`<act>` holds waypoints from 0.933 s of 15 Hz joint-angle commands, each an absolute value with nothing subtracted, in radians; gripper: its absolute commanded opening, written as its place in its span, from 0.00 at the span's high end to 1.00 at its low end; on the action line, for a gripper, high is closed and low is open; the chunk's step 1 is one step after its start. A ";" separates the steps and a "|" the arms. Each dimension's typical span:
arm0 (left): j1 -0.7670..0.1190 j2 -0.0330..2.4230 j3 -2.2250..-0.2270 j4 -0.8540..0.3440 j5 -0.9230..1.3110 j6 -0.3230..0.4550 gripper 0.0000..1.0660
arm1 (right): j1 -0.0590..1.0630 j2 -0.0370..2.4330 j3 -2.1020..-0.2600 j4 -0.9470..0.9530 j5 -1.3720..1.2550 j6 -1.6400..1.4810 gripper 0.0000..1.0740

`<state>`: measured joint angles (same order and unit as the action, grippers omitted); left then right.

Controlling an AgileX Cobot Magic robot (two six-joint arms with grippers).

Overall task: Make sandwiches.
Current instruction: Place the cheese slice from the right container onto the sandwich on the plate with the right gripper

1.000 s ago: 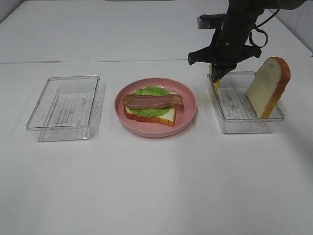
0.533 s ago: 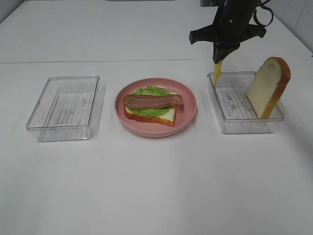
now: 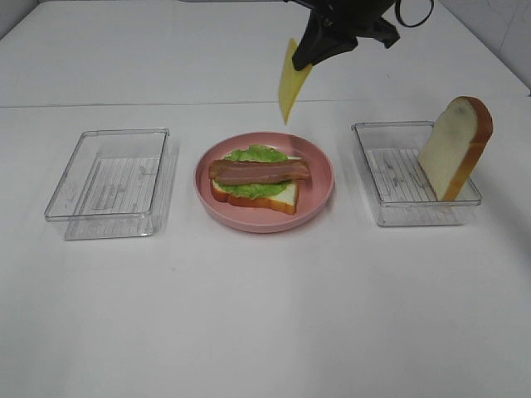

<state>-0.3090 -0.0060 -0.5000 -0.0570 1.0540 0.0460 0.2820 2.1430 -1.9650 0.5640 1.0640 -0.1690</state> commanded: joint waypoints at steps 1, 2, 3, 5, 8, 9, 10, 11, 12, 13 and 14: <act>-0.309 -0.014 -0.498 -0.062 1.044 0.043 0.22 | 0.285 2.156 -1.896 0.781 1.037 -0.270 1.00; -0.309 -0.014 -0.498 -0.062 1.044 0.043 0.22 | 0.290 2.166 -1.882 0.818 1.027 -0.285 1.00; -0.309 -0.014 -0.498 -0.062 1.044 0.043 0.22 | 0.296 2.189 -1.863 0.866 1.012 -0.319 1.00; -0.309 -0.014 -0.498 -0.062 1.044 0.043 0.22 | 0.330 2.253 -1.859 0.940 0.989 -0.368 1.00; -0.309 -0.014 -0.498 -0.062 1.044 0.043 0.22 | 0.354 2.324 -1.859 1.017 0.968 -0.395 1.00; -0.309 -0.014 -0.498 -0.062 1.044 0.043 0.22 | 0.350 2.335 -1.859 1.010 0.969 -0.389 1.00; -0.309 -0.014 -0.498 -0.062 1.044 0.043 0.22 | 0.348 2.337 -1.859 0.967 0.969 -0.373 1.00; -0.309 -0.014 -0.498 -0.062 1.044 0.043 0.22 | 0.341 2.337 -1.859 0.849 0.962 -0.303 1.00; -0.309 -0.014 -0.498 -0.062 1.044 0.043 0.22 | 0.340 2.337 -1.859 0.815 0.958 -0.286 1.00; -0.309 -0.014 -0.498 -0.062 1.044 0.043 0.22 | 0.338 2.335 -1.859 0.756 0.947 -0.257 1.00; -0.309 -0.014 -0.498 -0.062 1.044 0.043 0.22 | 0.338 2.334 -1.859 0.714 0.942 -0.237 1.00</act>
<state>-0.3090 -0.0060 -0.5000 -0.0570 1.0540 0.0460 0.3430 2.3370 -1.8610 0.7330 0.9450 -0.2470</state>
